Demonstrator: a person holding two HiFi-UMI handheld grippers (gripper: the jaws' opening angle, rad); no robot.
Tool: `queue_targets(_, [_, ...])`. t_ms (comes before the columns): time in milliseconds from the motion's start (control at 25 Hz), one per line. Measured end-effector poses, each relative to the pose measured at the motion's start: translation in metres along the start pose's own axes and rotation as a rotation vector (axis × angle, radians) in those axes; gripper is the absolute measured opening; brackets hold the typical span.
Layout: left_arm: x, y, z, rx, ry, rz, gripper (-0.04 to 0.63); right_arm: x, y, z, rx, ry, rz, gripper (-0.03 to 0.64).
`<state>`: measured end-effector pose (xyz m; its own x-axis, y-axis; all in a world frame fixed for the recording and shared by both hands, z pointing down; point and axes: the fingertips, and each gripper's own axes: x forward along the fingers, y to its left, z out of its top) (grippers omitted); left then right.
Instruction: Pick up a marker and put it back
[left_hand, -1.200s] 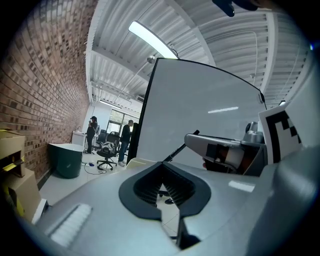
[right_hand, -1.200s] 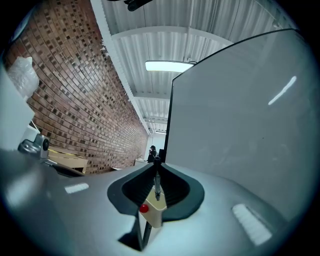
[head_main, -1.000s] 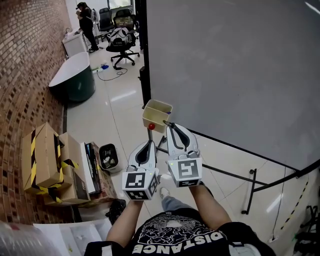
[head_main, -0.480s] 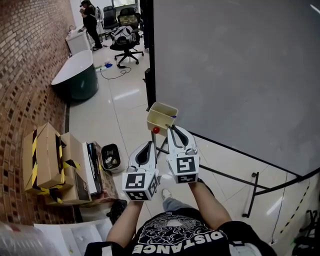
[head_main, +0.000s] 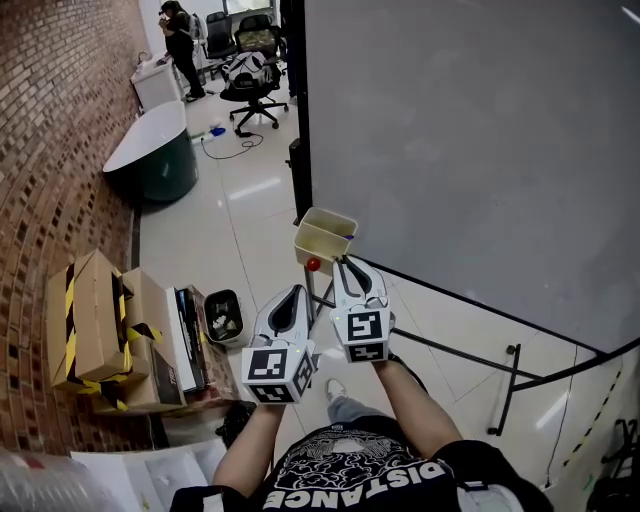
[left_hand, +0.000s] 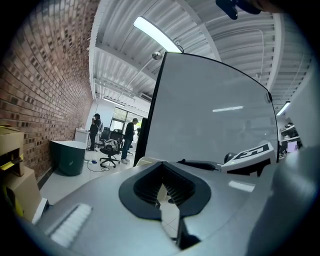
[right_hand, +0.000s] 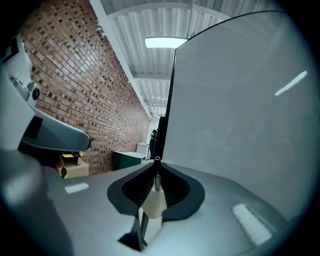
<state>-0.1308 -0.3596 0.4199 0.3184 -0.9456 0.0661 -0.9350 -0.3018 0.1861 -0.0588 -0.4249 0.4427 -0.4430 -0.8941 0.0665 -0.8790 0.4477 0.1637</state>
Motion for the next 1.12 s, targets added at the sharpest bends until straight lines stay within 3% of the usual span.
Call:
queue_targets(520, [0.004, 0.006, -0.004, 0.004, 0.016, 0.002, 0.005, 0.016, 0.0, -0.026, 0.003, 0.035, -0.008, 0.035])
queue_targets(1120, [-0.003, 0.007, -0.003, 0.004, 0.01, 0.005, 0.005, 0.007, 0.0, -0.021, -0.008, 0.029, -0.013, 0.035])
